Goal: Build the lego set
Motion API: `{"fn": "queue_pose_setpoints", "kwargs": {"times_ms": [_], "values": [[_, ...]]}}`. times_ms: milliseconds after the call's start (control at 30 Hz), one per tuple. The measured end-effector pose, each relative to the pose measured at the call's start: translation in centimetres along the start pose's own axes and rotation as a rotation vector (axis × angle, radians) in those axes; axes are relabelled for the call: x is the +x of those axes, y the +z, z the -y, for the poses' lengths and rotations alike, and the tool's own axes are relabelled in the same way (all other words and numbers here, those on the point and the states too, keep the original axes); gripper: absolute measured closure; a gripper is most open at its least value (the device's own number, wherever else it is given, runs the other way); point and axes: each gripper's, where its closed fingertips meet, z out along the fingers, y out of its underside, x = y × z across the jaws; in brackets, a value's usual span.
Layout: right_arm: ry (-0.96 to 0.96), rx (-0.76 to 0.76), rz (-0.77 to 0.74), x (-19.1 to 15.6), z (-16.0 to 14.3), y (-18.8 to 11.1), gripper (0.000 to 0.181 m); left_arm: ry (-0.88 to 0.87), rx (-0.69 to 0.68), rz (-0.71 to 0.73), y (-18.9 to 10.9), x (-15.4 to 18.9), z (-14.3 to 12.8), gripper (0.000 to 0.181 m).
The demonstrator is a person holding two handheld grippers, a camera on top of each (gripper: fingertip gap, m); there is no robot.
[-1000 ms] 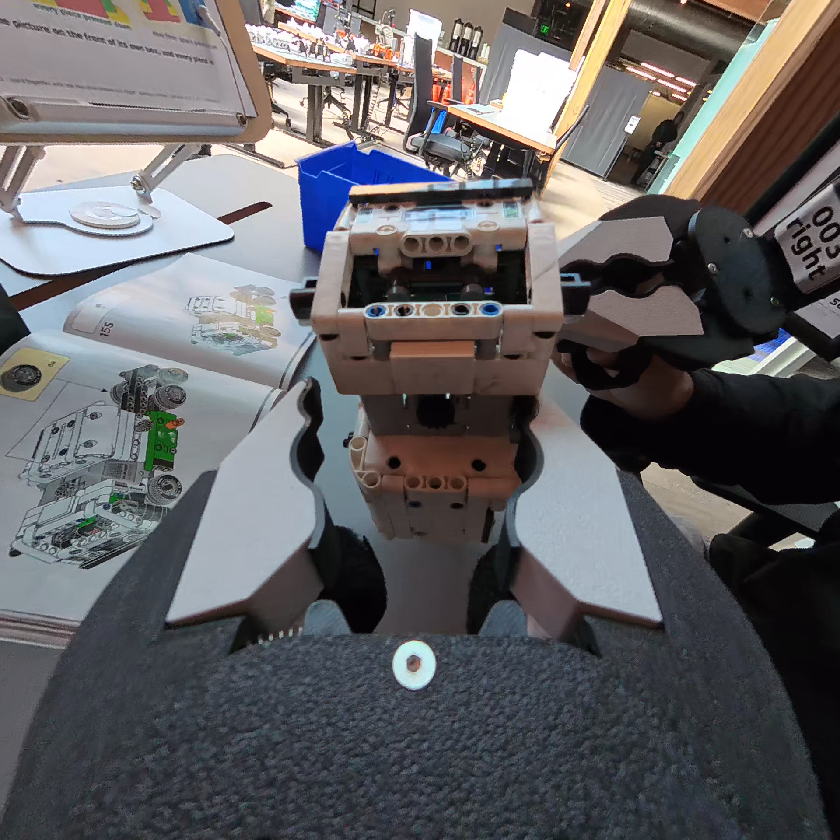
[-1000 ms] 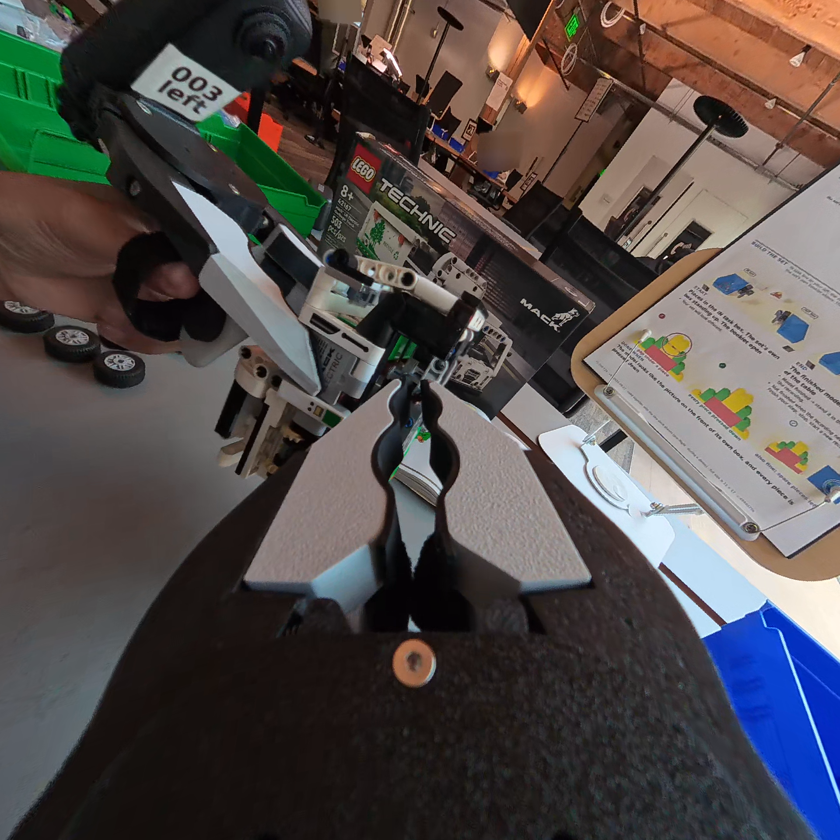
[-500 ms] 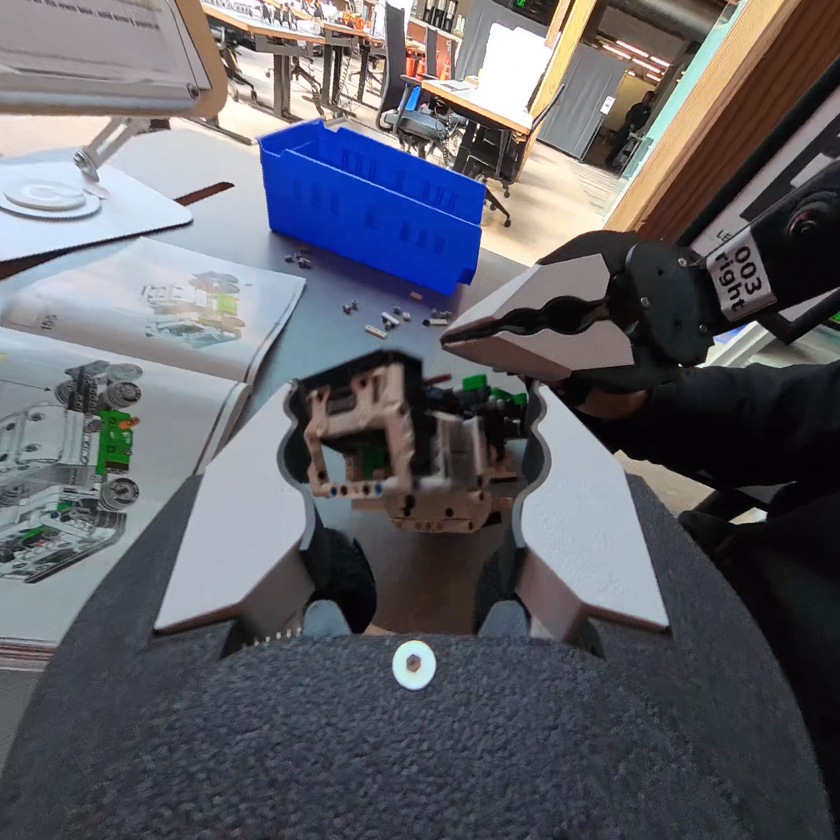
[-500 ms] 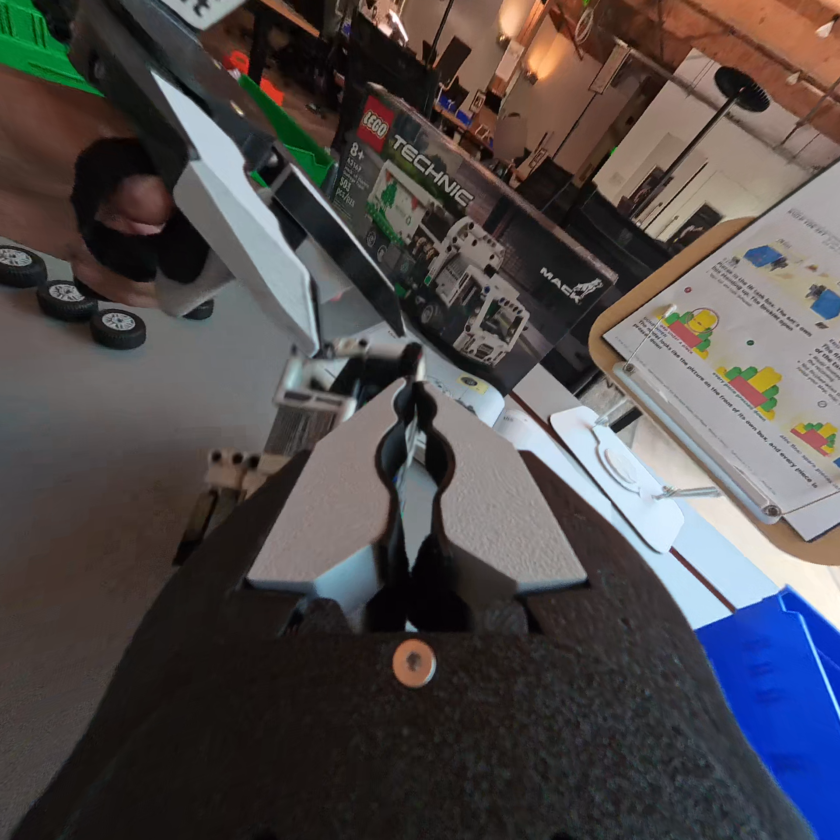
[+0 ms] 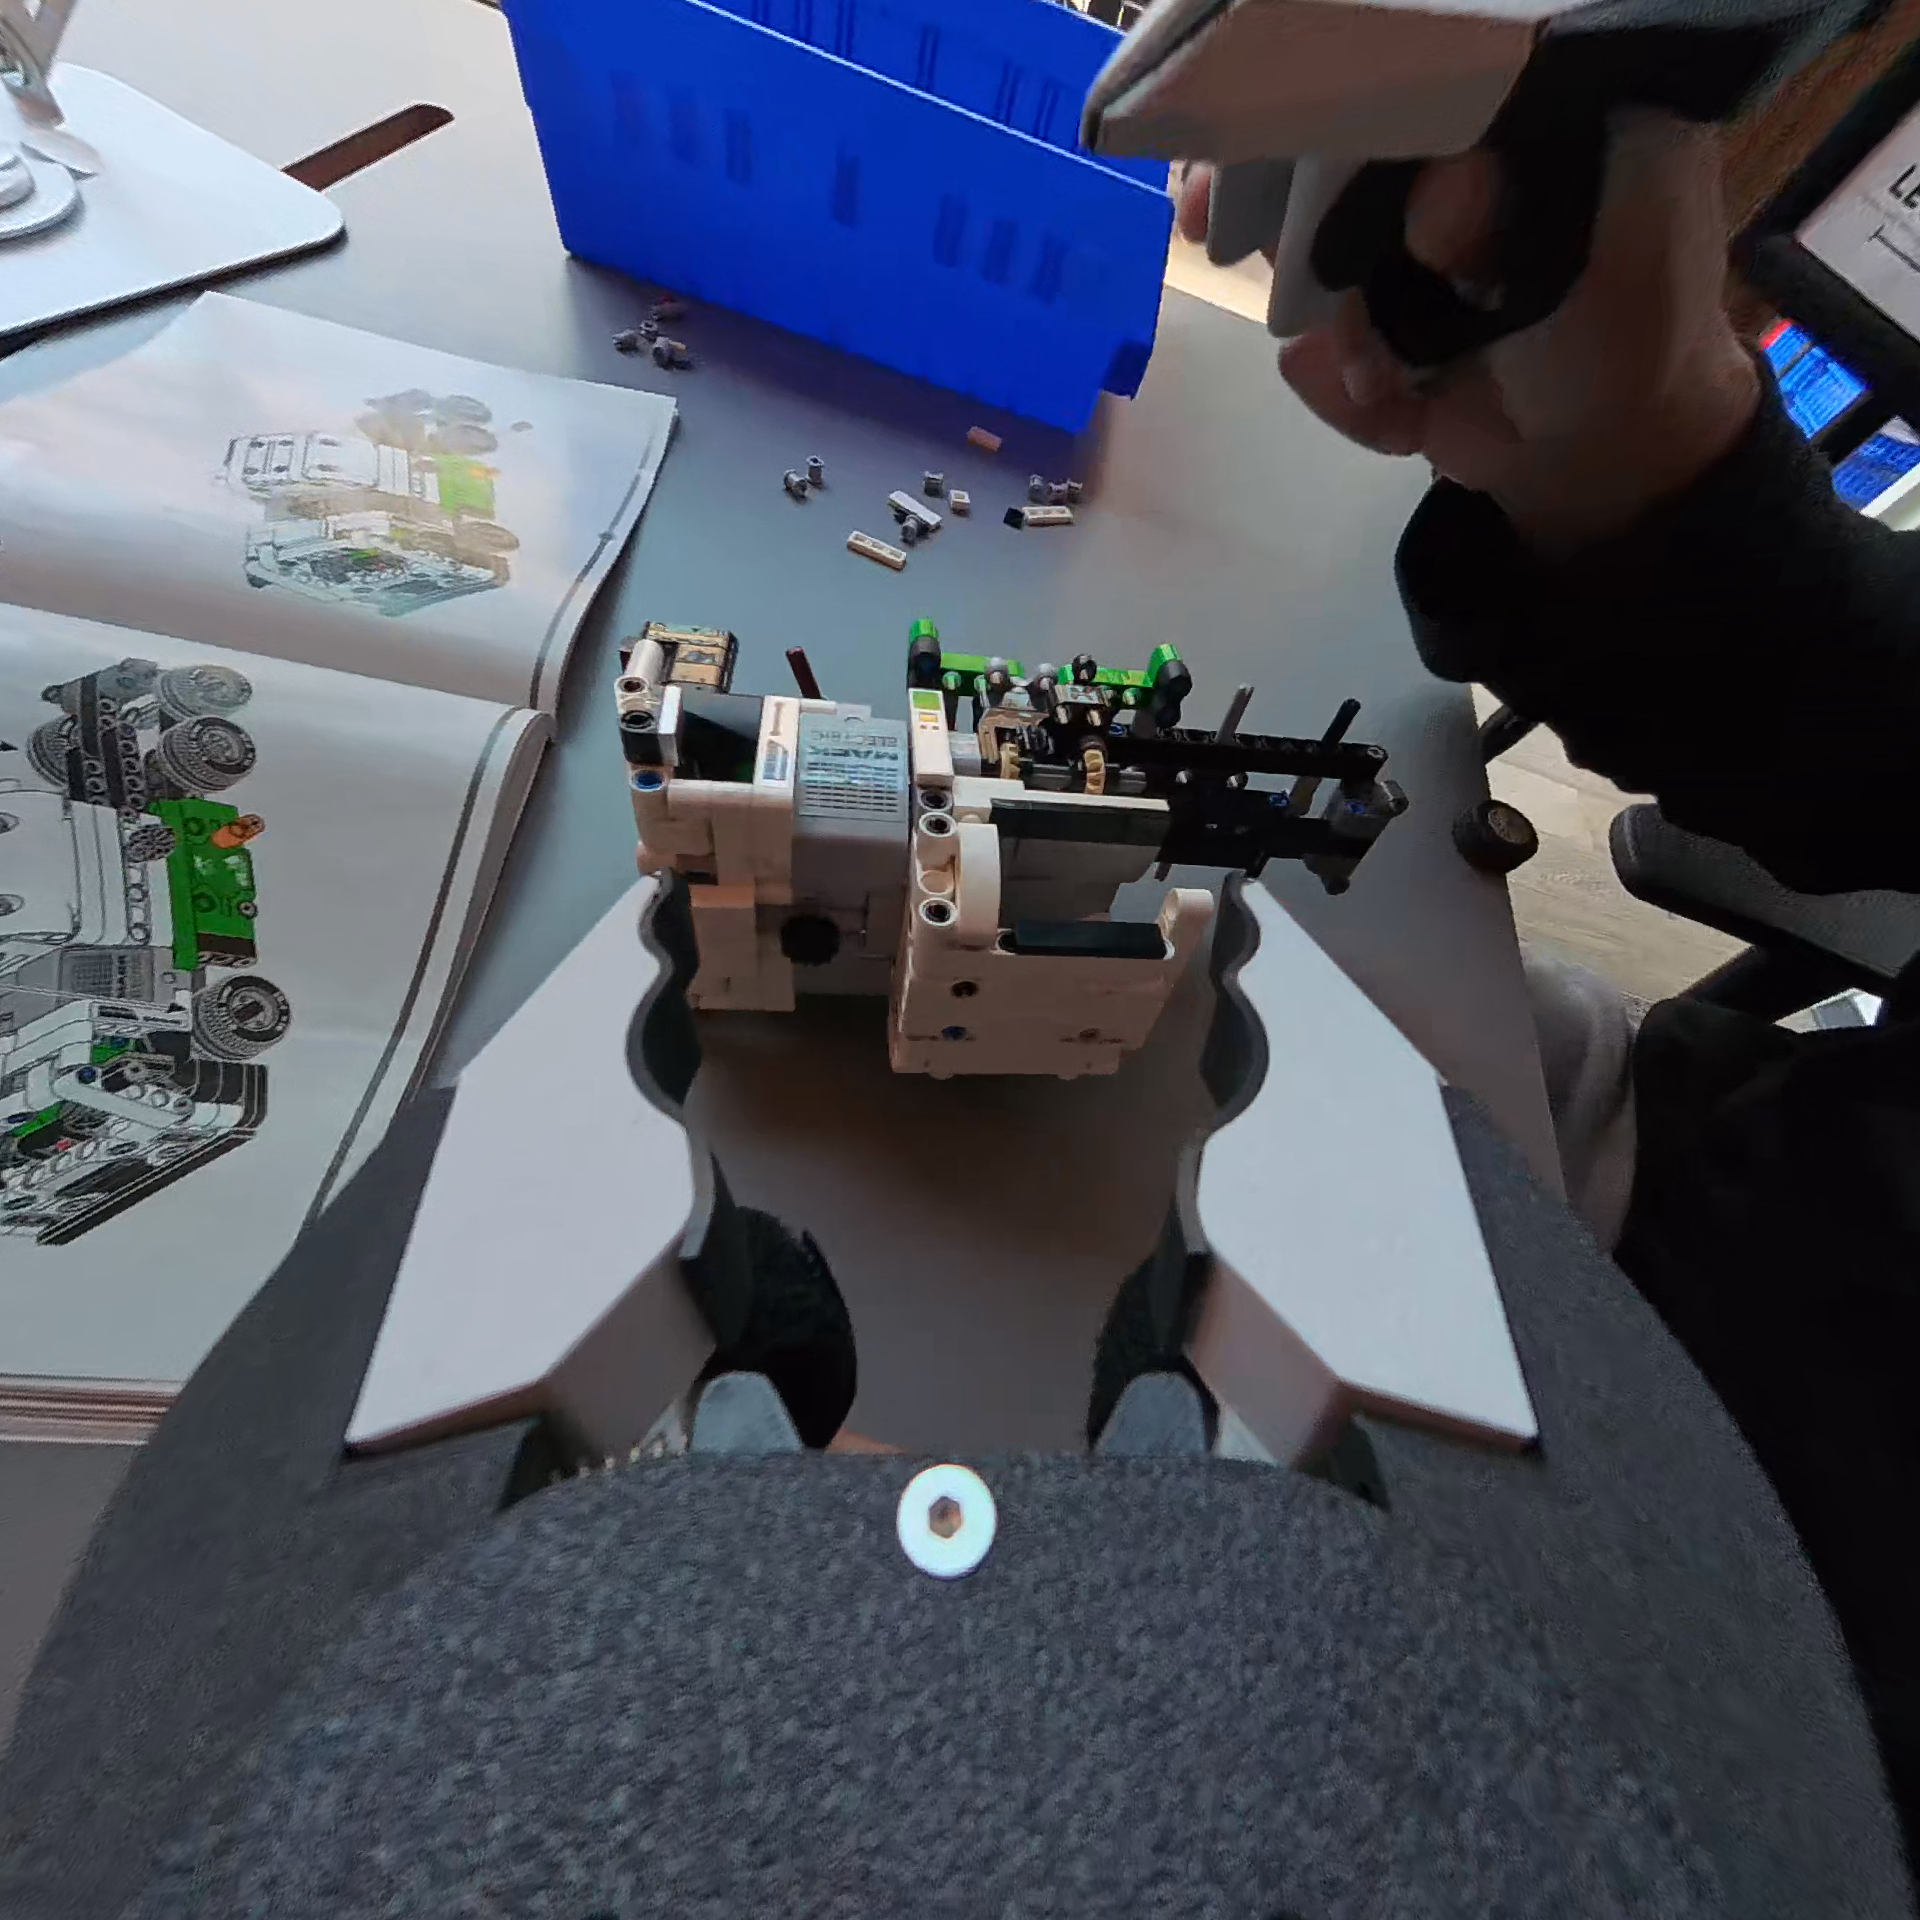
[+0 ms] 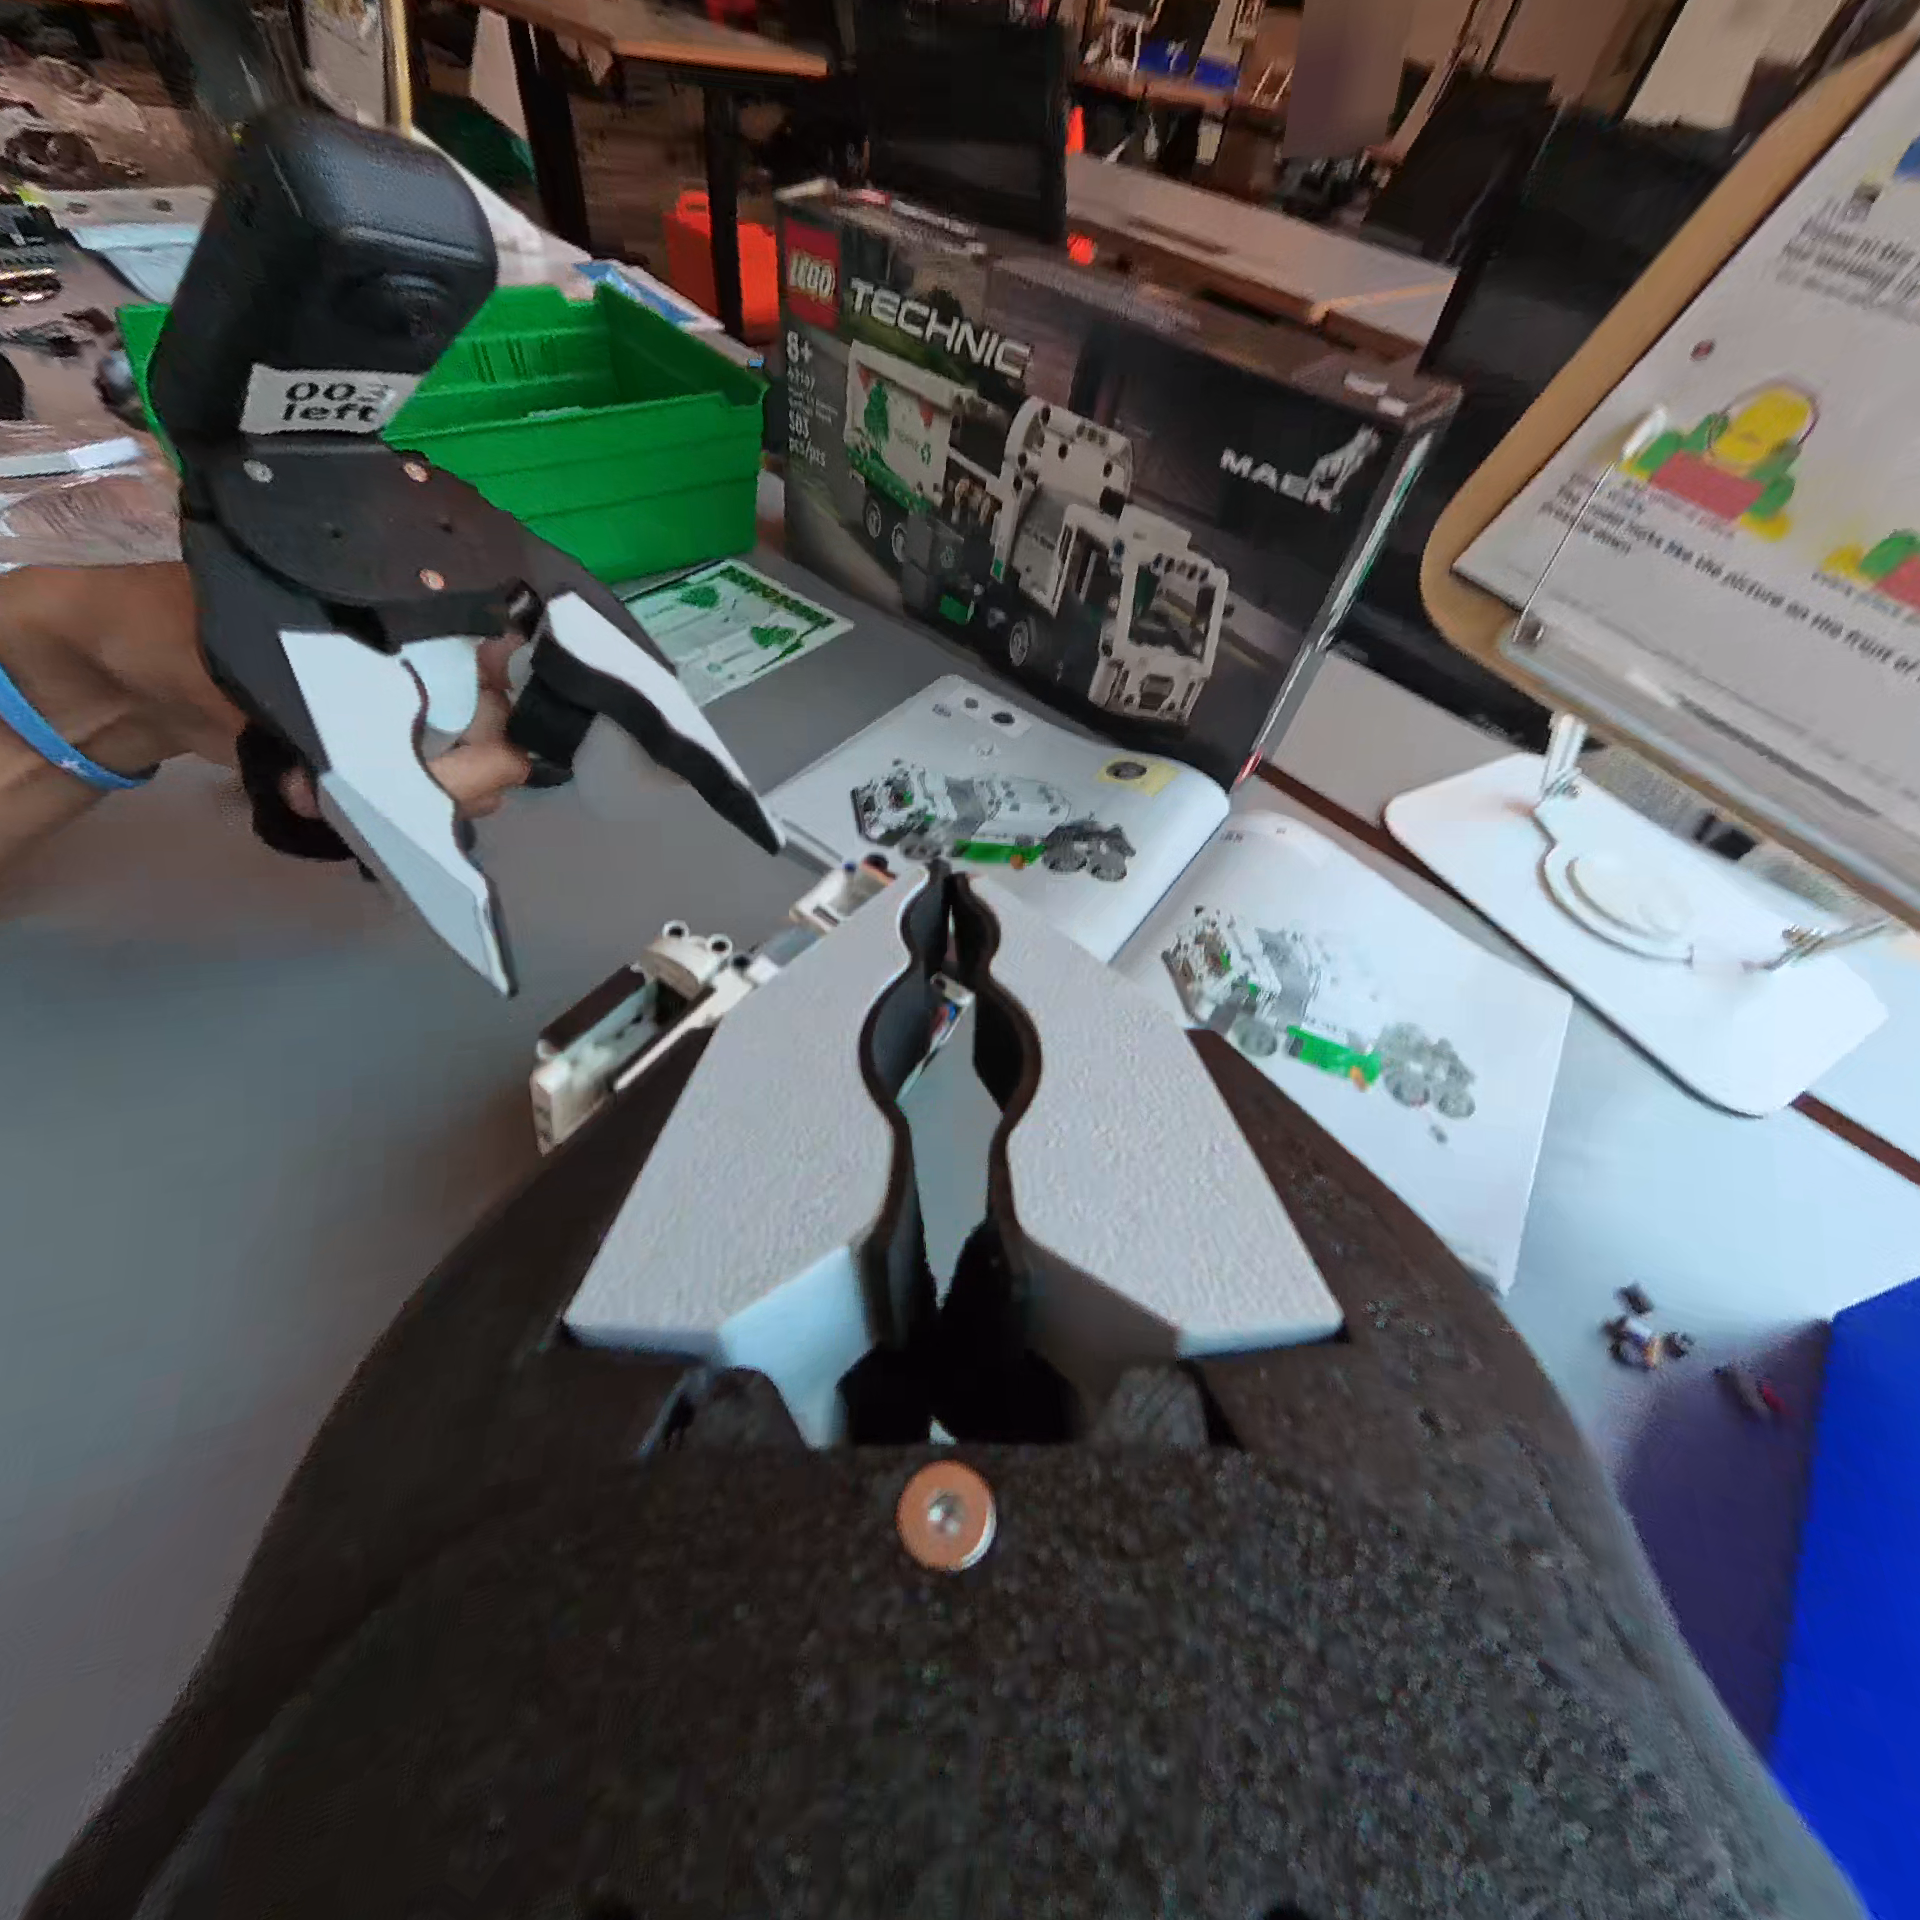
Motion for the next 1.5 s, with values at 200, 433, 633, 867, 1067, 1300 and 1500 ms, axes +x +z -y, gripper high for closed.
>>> {"fn": "queue_pose_setpoints", "kwargs": {"times_ms": [200,433,633,867,1067,1300,1500], "values": [[0.311,-0.239,0.312,-2.8,-6.2,-1.2,0.142,-0.031,-0.005,-0.008,-0.4,0.8,0.1,0.082],[0.329,-0.722,0.403,-5.3,-9.4,1.2,0.110,0.124,-0.261,0.148,2.0,1.4,-4.3,0.087],[0.448,-0.839,0.525,-5.9,-11.7,1.9,0.132,0.142,-0.327,0.171,3.6,1.2,-3.4,0.107],[0.814,-0.576,0.793,-4.1,-10.3,-0.7,0.134,0.210,-0.647,0.051,4.9,2.2,2.4,0.107],[0.877,-0.596,0.833,-4.3,-12.9,-3.2,0.136,0.339,-0.965,0.003,7.2,3.6,2.4,0.107],[0.787,-0.762,0.782,-4.8,-16.7,-4.1,0.136,0.448,-1.132,0.014,9.1,4.3,0.7,0.108],[0.746,-0.745,0.711,-3.0,-16.5,-6.1,0.132,0.445,-1.199,0.003,10.0,4.5,0.5,0.109]]}}
